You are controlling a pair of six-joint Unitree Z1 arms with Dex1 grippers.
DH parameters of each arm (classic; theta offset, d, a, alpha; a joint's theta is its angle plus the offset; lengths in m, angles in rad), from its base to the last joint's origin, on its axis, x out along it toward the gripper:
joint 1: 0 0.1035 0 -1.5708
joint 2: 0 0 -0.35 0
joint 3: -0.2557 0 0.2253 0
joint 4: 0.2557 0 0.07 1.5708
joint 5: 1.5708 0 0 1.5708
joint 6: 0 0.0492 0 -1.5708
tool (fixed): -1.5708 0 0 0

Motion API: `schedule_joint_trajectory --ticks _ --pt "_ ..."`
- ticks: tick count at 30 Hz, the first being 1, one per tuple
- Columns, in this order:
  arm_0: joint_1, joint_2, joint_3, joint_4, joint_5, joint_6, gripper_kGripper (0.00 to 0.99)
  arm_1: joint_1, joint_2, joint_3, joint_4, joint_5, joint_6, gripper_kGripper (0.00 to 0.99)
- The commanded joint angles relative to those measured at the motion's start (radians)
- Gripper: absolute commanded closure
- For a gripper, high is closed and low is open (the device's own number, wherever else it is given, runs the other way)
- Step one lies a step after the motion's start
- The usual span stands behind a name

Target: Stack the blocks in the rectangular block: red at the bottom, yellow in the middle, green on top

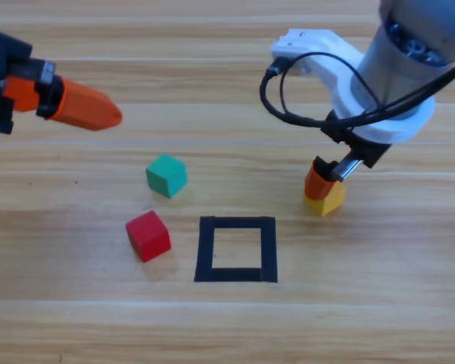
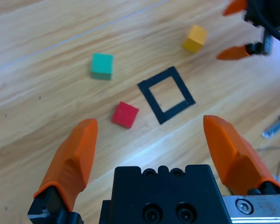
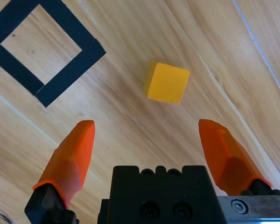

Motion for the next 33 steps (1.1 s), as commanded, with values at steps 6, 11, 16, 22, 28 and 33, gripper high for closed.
schedule_joint_trajectory --ticks 6,11,16,22,28,33 --pt "-0.012 0.120 0.014 0.016 0.198 -0.275 0.019 -0.035 0.185 -0.037 0.019 -0.037 0.001 0.013" --pt "-0.012 0.269 -0.093 0.044 0.077 0.096 0.004 -0.035 0.243 -0.059 0.019 -0.070 -0.004 0.042" --pt "-0.012 0.347 -0.141 0.087 0.033 0.392 0.000 -0.035 0.274 -0.071 0.019 -0.070 -0.008 0.068" --pt "-0.012 0.427 -0.162 0.137 0.047 0.461 0.000 -0.035 0.294 -0.079 0.021 -0.068 -0.015 0.140" --pt "-0.012 0.586 -0.256 0.220 0.070 0.461 0.000 -0.035 0.338 -0.108 0.036 -0.071 -0.022 0.179" --pt "-0.012 0.634 -0.283 0.237 0.063 0.457 0.000 -0.040 0.367 -0.132 0.060 -0.073 -0.022 0.205"
